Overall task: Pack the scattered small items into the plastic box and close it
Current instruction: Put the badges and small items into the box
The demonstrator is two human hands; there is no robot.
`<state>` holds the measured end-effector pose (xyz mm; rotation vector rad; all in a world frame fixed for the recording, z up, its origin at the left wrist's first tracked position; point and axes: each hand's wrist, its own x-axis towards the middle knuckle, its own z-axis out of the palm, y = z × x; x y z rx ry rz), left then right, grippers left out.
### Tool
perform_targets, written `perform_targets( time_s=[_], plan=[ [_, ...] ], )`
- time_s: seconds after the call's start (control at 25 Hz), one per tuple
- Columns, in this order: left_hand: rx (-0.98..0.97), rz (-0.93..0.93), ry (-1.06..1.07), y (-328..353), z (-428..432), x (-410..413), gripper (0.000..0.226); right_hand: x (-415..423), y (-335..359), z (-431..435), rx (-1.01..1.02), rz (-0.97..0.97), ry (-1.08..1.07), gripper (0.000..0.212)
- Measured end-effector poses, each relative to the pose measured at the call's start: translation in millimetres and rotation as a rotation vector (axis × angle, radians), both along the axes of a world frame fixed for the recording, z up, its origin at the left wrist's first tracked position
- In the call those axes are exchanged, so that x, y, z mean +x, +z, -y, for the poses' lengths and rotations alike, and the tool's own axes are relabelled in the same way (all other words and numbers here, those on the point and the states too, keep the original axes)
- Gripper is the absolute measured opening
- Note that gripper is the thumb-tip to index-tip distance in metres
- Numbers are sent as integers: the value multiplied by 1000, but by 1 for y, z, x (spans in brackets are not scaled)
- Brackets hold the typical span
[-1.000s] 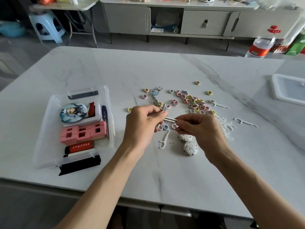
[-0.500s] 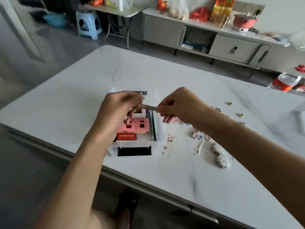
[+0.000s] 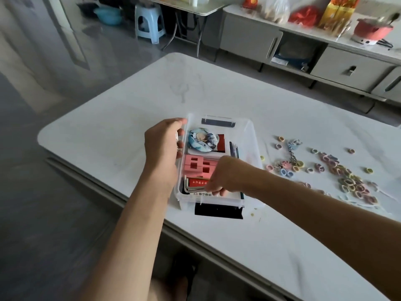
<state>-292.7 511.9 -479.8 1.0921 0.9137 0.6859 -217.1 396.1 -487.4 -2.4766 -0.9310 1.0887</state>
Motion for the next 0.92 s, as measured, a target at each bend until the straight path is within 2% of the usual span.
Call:
perform_targets(
  time_s=[0.12,0.28,0.36,0.52,0.68,0.76,0.84,0.92],
  plan=[
    [2,-27,5,1,0,1,12,-3,-9,-4,-50,25,53,14],
    [-1,-49,8,3,0,2,13,-9,-6,-2,-49,183,196,24],
    [-12,-22,10,3,0,2,18,-10,-2,1,-41,238,274,16],
    [-1,78,37,3,-2,3,30,-7,5,7,-50,247,286,25],
    [-58,210,-4,3,3,5,19,-2,8,13,-27,146,180,21],
    [-28,215,-46,3,5,5,14,6,12,16,32,87,92,15],
    [20,208,-88,3,8,5,12,15,20,17,236,21,-77,11],
    [55,200,-119,3,9,6,12,18,30,15,473,-173,-268,13]
  ],
)
